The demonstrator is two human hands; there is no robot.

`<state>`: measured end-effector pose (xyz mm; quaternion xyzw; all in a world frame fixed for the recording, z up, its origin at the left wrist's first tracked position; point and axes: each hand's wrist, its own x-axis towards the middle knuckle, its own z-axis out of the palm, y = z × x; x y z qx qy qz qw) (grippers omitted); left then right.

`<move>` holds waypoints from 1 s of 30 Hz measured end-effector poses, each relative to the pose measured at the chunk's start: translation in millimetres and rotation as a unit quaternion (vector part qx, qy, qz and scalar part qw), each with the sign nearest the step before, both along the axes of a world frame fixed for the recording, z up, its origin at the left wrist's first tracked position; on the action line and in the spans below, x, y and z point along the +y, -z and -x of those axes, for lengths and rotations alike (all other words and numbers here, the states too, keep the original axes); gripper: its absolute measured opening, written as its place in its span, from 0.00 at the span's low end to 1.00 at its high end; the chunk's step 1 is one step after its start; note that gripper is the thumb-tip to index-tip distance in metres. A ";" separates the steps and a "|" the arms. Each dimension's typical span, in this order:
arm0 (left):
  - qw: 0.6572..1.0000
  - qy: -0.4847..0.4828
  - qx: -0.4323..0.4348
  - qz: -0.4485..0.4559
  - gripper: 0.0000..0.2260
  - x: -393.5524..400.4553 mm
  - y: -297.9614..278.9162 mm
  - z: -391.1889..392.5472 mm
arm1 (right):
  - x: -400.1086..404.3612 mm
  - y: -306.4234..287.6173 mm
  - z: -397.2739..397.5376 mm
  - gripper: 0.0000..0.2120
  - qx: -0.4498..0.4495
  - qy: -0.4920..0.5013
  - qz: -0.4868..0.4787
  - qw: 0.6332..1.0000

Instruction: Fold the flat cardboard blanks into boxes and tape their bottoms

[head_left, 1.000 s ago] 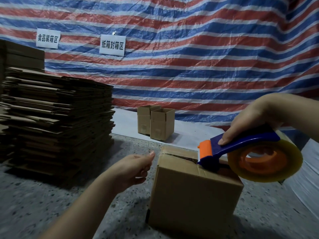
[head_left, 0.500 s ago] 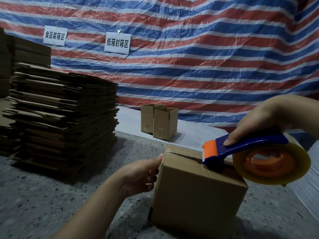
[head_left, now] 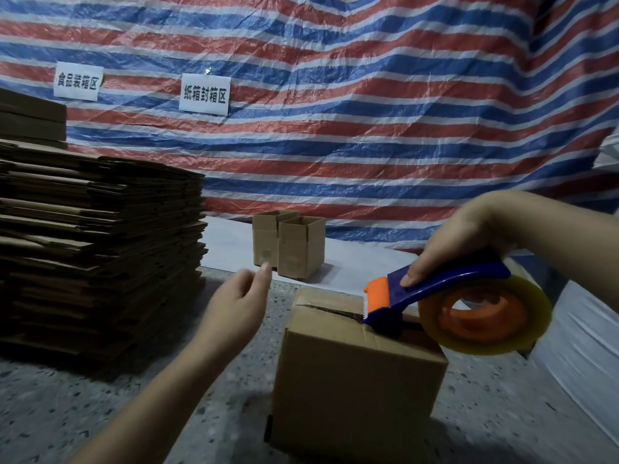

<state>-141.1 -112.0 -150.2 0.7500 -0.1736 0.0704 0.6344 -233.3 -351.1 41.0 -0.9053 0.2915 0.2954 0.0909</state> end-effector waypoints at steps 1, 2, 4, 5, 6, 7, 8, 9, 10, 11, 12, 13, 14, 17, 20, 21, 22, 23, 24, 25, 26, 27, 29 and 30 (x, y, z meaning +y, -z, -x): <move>0.994 0.032 -0.097 -0.042 0.18 -5.8 -15.5 9.6 | 0.6 -0.3 0.2 0.39 -0.002 0.000 -0.002 1.000; 0.975 0.082 -0.166 -0.125 0.20 -12.4 -29.2 18.2 | 0.8 -0.4 0.3 0.38 -0.003 0.000 -0.005 1.000; 0.902 0.176 -0.235 -0.318 0.32 -28.5 -46.9 27.2 | 1.1 0.0 0.5 0.37 -0.006 0.002 -0.007 1.000; 0.861 0.214 -0.237 -0.397 0.37 -34.8 -51.9 29.2 | 0.9 0.3 0.6 0.37 -0.007 0.002 -0.008 1.000; 0.827 0.243 -0.228 -0.453 0.42 -39.1 -54.3 30.7 | 0.5 0.6 0.5 0.37 -0.006 0.001 -0.007 1.000; 0.801 0.261 -0.220 -0.491 0.44 -41.8 -53.4 30.7 | 0.1 1.0 0.2 0.38 -0.003 -0.001 -0.006 1.000; 0.783 0.270 -0.221 -0.515 0.46 -43.3 -51.5 30.2 | -0.1 1.0 -0.5 0.40 -0.001 -0.004 -0.004 1.000; 0.770 0.272 -0.224 -0.531 0.48 -43.8 -50.0 29.4 | -0.6 1.1 -1.5 0.40 0.000 -0.008 -0.004 1.000; 0.761 0.271 -0.226 -0.544 0.49 -44.1 -49.7 28.3 | -1.4 0.8 -2.8 0.40 -0.001 -0.011 -0.006 1.000; 0.753 0.269 -0.226 -0.556 0.51 -44.6 -49.9 26.6 | -2.5 0.6 -3.9 0.40 -0.003 -0.010 -0.010 1.000; 0.745 0.267 -0.225 -0.568 0.52 -45.0 -50.3 25.7 | -3.3 0.8 -4.5 0.40 -0.005 -0.009 -0.013 1.000; 0.738 0.265 -0.225 -0.578 0.54 -45.6 -50.2 25.6 | -4.6 1.0 -4.7 0.42 -0.005 -0.011 -0.015 1.000; 0.733 0.263 -0.227 -0.585 0.55 -46.3 -50.1 25.4 | -7.1 0.5 -4.3 0.45 -0.004 -0.015 -0.018 1.000; 0.728 0.257 -0.224 -0.595 0.54 -47.9 -48.8 25.5 | -20.2 -0.6 -0.3 0.51 -0.009 -0.015 -0.032 0.999; 0.730 0.252 -0.220 -0.597 0.52 -48.1 -46.9 24.6 | -42.0 -3.4 10.8 0.49 -0.017 -0.001 -0.038 0.999; 0.730 0.251 -0.222 -0.596 0.51 -47.9 -46.1 24.1 | -50.4 -4.8 16.6 0.47 -0.020 0.008 -0.042 0.999; 0.730 0.250 -0.225 -0.595 0.50 -47.6 -45.4 23.7 | -58.6 -5.9 23.1 0.46 -0.025 0.019 -0.047 0.998; 0.729 0.248 -0.229 -0.595 0.50 -47.3 -44.9 23.4 | -66.5 -6.5 29.9 0.45 -0.031 0.032 -0.052 0.998; 0.729 0.246 -0.232 -0.595 0.50 -47.0 -44.4 23.3 | -73.5 -6.2 35.5 0.45 -0.036 0.045 -0.057 0.997; 0.729 0.245 -0.234 -0.595 0.50 -46.7 -44.4 23.4 | -79.0 -4.6 40.1 0.45 -0.038 0.054 -0.062 0.996; 0.728 0.245 -0.234 -0.596 0.50 -46.3 -44.9 24.2 | -82.2 -1.9 42.7 0.45 -0.034 0.059 -0.068 0.995; 0.727 0.246 -0.232 -0.597 0.50 -45.9 -45.0 25.0 | -83.5 2.3 43.9 0.44 -0.025 0.057 -0.075 0.995; 0.728 0.250 -0.222 -0.599 0.50 -45.3 -46.8 26.8 | -82.4 10.7 44.1 0.43 -0.003 0.047 -0.086 0.995; 0.726 0.254 -0.214 -0.602 0.50 -45.0 -48.4 27.3 | -81.1 14.2 43.7 0.43 0.001 0.044 -0.090 0.995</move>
